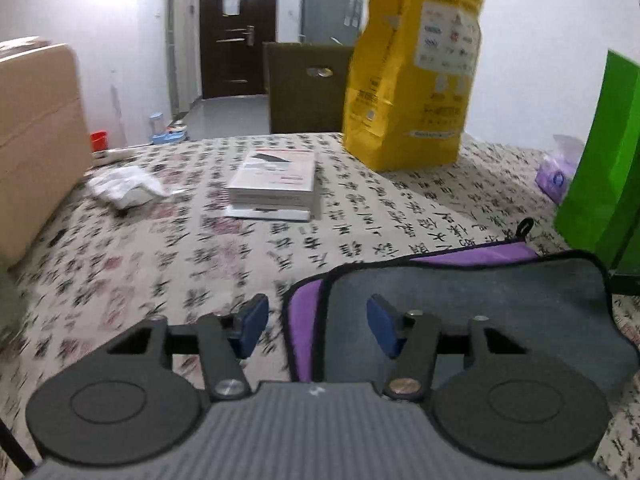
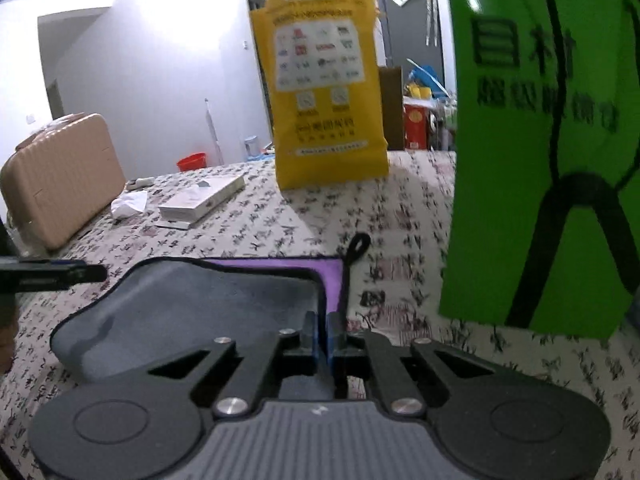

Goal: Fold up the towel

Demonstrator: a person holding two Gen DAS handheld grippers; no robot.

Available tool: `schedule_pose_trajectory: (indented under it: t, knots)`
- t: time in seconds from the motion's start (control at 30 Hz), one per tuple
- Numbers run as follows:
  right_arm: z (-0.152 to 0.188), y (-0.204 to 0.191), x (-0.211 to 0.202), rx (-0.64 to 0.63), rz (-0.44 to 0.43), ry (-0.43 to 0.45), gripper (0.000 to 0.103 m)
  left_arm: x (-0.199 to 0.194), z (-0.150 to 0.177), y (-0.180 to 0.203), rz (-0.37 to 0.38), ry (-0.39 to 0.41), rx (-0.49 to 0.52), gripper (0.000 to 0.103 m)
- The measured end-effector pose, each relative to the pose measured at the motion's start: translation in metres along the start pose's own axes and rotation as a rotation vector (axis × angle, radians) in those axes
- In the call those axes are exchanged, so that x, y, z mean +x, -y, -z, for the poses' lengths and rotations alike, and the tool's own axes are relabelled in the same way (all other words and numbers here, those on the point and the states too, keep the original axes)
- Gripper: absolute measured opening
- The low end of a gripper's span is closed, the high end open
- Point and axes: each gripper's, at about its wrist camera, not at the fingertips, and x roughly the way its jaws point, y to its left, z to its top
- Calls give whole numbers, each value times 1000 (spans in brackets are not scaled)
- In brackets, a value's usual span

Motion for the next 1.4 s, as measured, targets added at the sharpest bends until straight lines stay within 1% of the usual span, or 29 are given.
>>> schedule_pose_trajectory:
  t: [0.03, 0.1, 0.13, 0.17, 0.2, 0.23, 0.27, 0.33, 0.37, 0.4, 0.47, 0.6, 0.7, 0.83, 0.87, 0.9, 0.93, 0.97, 1.07, 1.17, 1.23, 1.3, 1.37, 1.4]
  knots:
    - [2, 2, 3, 3, -1, -5, 4, 8, -1, 1, 6, -11, 10, 54]
    - [4, 5, 7, 10, -2, -11, 4, 24, -4, 3, -15, -31, 11, 44]
    - [5, 6, 10, 13, -6, -12, 4, 31, -4, 4, -11, -45, 10, 43]
    - [5, 7, 12, 18, -8, -13, 4, 37, -3, 4, -4, -55, 4, 35]
    - [5, 8, 14, 20, -12, -12, 6, 41, -3, 4, 3, -62, -2, 30]
    - [6, 9, 16, 23, -21, -10, 8, 44, -2, 4, 16, -69, -4, 29]
    - [6, 10, 18, 29, -29, -7, 12, 46, 0, 4, 24, -74, -3, 25]
    - [6, 14, 22, 43, -30, -4, 19, 48, 2, 2, 23, -68, -13, 15]
    - [7, 16, 24, 48, -30, -5, 26, 47, 2, 1, 28, -66, -25, 9]
    - [7, 18, 26, 53, -28, -6, 32, 43, 2, -1, 37, -62, -38, 8]
    - [8, 21, 29, 67, -23, -9, 36, 33, 2, -2, 61, -35, -46, 8]
    - [10, 23, 34, 82, -17, -16, 37, 8, 0, -6, 99, 20, -67, 7]
    - [11, 24, 39, 87, -5, -21, 37, -7, -2, -9, 115, 46, -84, 7]
    - [9, 23, 48, 93, 3, -19, 36, -14, -4, -9, 106, 46, -83, 7]
    - [9, 23, 51, 100, -1, -25, 31, -14, -4, -9, 103, 46, -83, 7]
    - [9, 25, 53, 107, -11, -28, 10, -15, -3, -10, 100, 44, -85, 7]
    - [9, 25, 54, 109, -28, -30, 3, -15, -2, -10, 98, 41, -88, 7]
    - [8, 24, 53, 110, -37, -29, 4, -17, -1, -10, 94, 43, -89, 7]
    - [6, 17, 35, 93, -26, 21, 3, -33, 2, -9, 99, 68, -92, 7]
    - [2, 8, 7, 69, -47, 76, 3, -67, 5, -7, 122, 128, -86, 6]
    - [3, 4, -20, 48, -82, 103, 3, -97, 12, -10, 148, 173, -88, 6]
    - [9, 2, -46, 36, -130, 108, 3, -123, 24, -12, 159, 186, -96, 6]
    - [19, 3, -69, 27, -187, 99, 3, -143, 44, -13, 170, 173, -93, 7]
    - [26, 3, -78, 19, -216, 80, 3, -151, 56, -13, 177, 161, -93, 7]
